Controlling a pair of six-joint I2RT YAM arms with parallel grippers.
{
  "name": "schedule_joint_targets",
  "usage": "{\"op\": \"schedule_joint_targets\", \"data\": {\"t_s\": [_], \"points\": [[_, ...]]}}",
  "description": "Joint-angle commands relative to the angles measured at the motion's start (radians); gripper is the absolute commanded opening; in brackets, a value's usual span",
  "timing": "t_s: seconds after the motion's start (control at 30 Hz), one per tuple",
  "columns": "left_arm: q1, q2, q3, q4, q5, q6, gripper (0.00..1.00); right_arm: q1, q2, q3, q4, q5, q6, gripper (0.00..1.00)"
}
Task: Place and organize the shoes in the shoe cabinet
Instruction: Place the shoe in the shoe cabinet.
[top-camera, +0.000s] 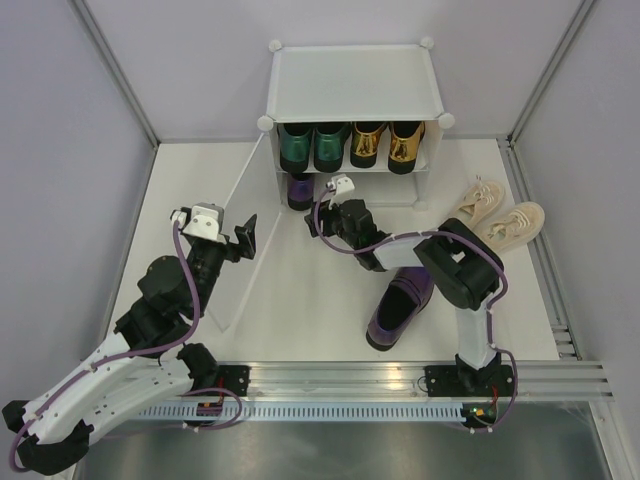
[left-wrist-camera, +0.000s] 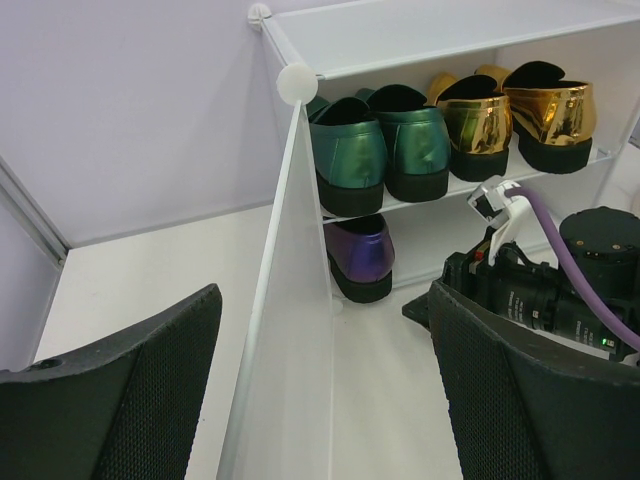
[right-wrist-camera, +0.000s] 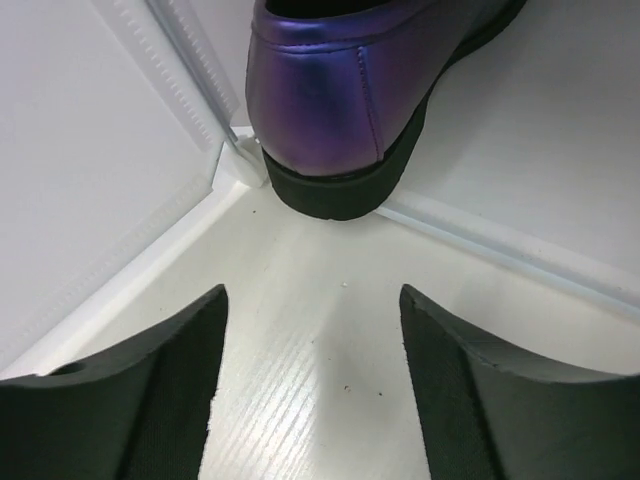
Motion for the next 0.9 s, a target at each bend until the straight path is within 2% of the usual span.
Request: {"op": "schedule_joint_targets", "data": {"t_s": [0.0, 0.57, 0.87], "points": [[0.001, -0.006, 0.036, -0.006, 0.011, -0.027, 0.86, 0.002, 0.013, 0.033, 0.029, -0.056, 0.016, 0.70], [0.003, -0.002, 0.034, -0.006, 0.005, -0.020, 0.86, -0.012, 0.191, 0.287, -0.074, -0.021, 0.013, 0.49], [0.001, -0.004, 0.036, -0.006, 0.004, -0.020, 0.86, -0.024, 0.245, 0.375, -0.108, -0.027, 0.018, 0.47]]}}
